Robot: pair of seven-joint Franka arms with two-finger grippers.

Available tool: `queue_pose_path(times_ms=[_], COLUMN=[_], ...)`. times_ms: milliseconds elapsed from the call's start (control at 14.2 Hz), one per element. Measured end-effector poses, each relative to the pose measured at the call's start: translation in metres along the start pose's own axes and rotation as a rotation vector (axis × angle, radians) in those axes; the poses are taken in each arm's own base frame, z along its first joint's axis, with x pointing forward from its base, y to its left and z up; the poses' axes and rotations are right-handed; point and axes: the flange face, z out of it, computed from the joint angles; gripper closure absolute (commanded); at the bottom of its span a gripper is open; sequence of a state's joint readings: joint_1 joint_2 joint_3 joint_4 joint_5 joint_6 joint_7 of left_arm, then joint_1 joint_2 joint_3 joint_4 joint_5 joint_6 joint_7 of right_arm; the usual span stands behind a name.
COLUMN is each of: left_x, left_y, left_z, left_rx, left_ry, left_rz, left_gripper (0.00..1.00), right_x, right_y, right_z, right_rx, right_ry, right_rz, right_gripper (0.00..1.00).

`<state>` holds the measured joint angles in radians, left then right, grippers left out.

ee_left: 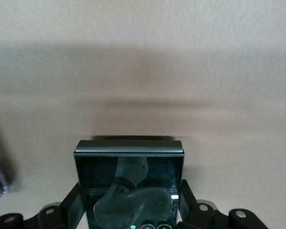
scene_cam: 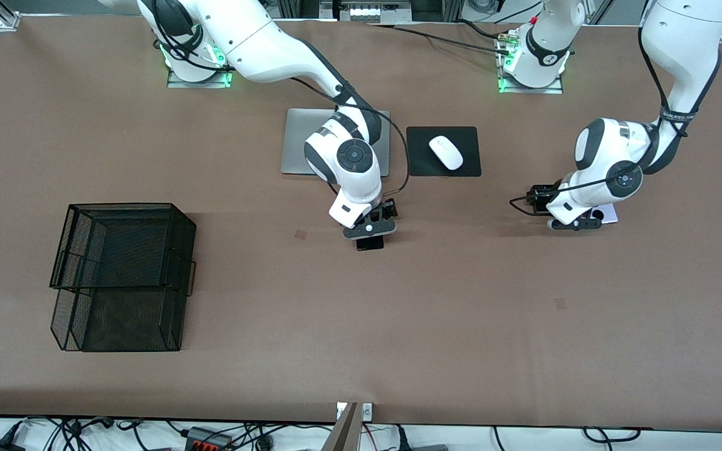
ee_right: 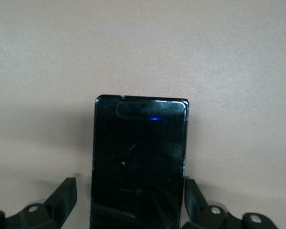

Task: Place phones with both arms
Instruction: 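Carry the black phone over the basket while the left gripper carries the flip phone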

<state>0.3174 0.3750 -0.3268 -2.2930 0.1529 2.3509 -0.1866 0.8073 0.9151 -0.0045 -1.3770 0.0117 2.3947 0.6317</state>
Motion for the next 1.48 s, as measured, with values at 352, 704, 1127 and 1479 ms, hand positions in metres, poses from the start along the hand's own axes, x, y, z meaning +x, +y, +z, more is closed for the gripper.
queue_pose_path(times_ms=[352, 704, 1127, 1479], left_x=[0.028, 0.042, 0.066, 0.062], left_y=[0.021, 0.048, 0.117, 0.267], left_z=[-0.123, -0.19, -0.187, -0.128], left_rx=[0.06, 0.068, 0.019, -0.149], left_ry=[-0.071, -0.032, -0.021, -0.138], left_rz=[0.034, 0.067, 0.098, 0.031], left_gripper=[0.82, 0.8, 0.81, 0.81], right_x=[-0.002, 0.001, 0.085, 0.12], right_y=[0.003, 0.009, 0.119, 0.297], right_z=[0.005, -0.003, -0.142, -0.213], right_rx=[-0.019, -0.059, -0.076, -0.128], right_ry=[-0.021, -0.064, -0.046, -0.159], right_rz=[-0.001, 0.007, 0.197, 0.354], right_gripper=[0.37, 0.73, 0.73, 0.73])
